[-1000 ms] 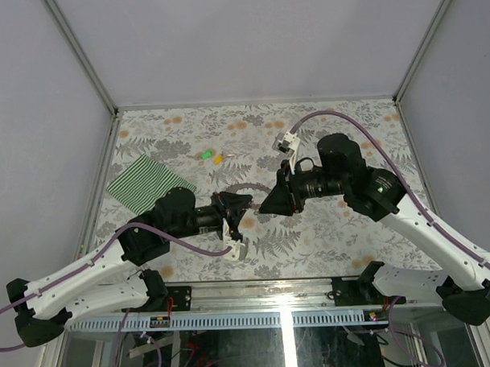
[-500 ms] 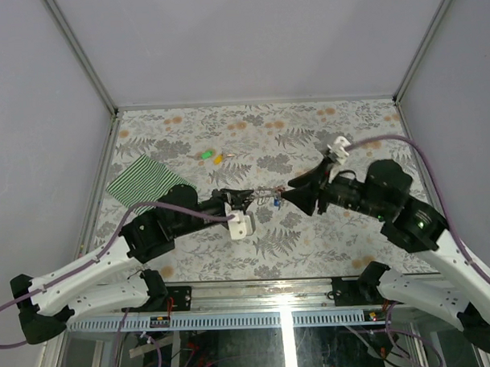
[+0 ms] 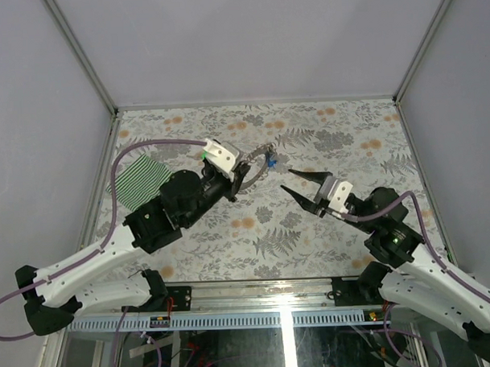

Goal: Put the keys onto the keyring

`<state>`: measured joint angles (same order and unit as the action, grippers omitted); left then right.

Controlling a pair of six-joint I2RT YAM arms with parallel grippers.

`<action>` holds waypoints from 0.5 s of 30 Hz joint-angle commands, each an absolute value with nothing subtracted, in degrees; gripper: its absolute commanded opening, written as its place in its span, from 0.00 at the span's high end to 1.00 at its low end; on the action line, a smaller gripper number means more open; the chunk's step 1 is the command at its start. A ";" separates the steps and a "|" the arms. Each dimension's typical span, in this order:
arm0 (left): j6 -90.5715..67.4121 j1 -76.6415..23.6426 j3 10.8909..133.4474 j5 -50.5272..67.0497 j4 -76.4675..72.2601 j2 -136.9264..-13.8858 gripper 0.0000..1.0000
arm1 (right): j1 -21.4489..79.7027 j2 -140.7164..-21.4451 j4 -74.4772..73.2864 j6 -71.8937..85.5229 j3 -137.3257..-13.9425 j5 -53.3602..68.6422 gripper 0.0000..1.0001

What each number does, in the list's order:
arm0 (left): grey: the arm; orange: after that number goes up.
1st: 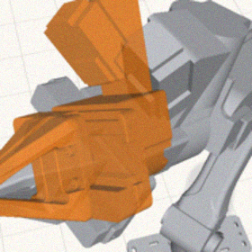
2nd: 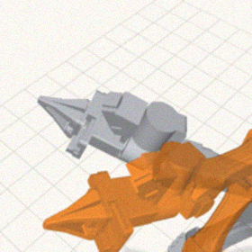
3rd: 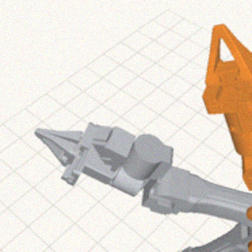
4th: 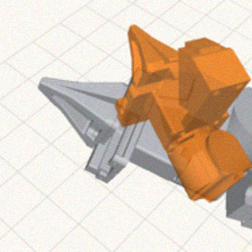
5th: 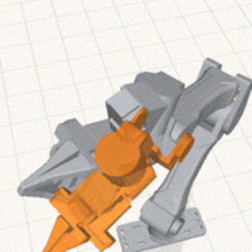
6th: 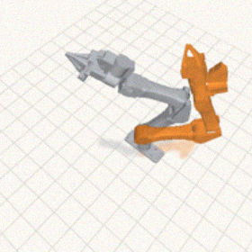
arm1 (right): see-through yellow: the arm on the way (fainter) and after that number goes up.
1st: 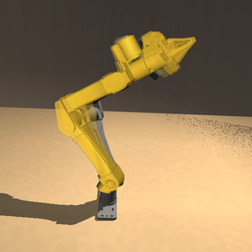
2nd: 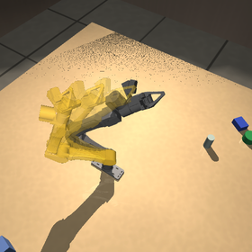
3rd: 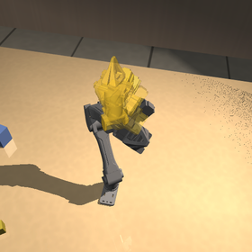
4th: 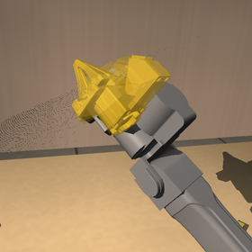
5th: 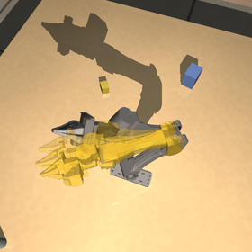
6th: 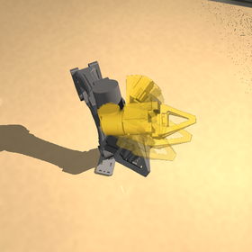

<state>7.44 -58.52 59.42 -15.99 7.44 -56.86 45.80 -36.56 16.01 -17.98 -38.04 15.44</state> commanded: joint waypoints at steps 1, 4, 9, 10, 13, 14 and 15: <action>-6.25 -58.85 64.12 -26.27 5.73 -57.95 1.00 | 46.05 -38.80 28.56 -33.42 -37.80 19.44 0.54; -11.56 -58.84 66.70 -28.27 8.52 -59.36 1.00 | 46.03 -41.82 33.11 -37.37 -37.45 19.70 0.58; -19.51 -58.84 69.86 -28.75 12.08 -61.23 1.00 | 46.12 -47.05 38.05 -41.21 -38.94 21.42 0.63; -20.48 -58.86 70.22 -28.68 12.52 -61.48 1.00 | 46.14 -47.94 38.65 -41.66 -39.32 21.71 0.63; -21.97 -58.81 71.00 -28.27 13.34 -62.02 1.00 | 46.44 -50.23 40.77 -43.11 -40.29 21.52 0.65; -22.10 -58.87 71.08 -27.99 13.36 -62.05 1.00 | 46.60 -50.95 41.37 -43.72 -40.71 21.27 0.66; -22.22 -58.85 71.21 -27.80 13.48 -62.17 1.00 | 46.66 -51.50 42.02 -44.17 -40.96 21.12 0.67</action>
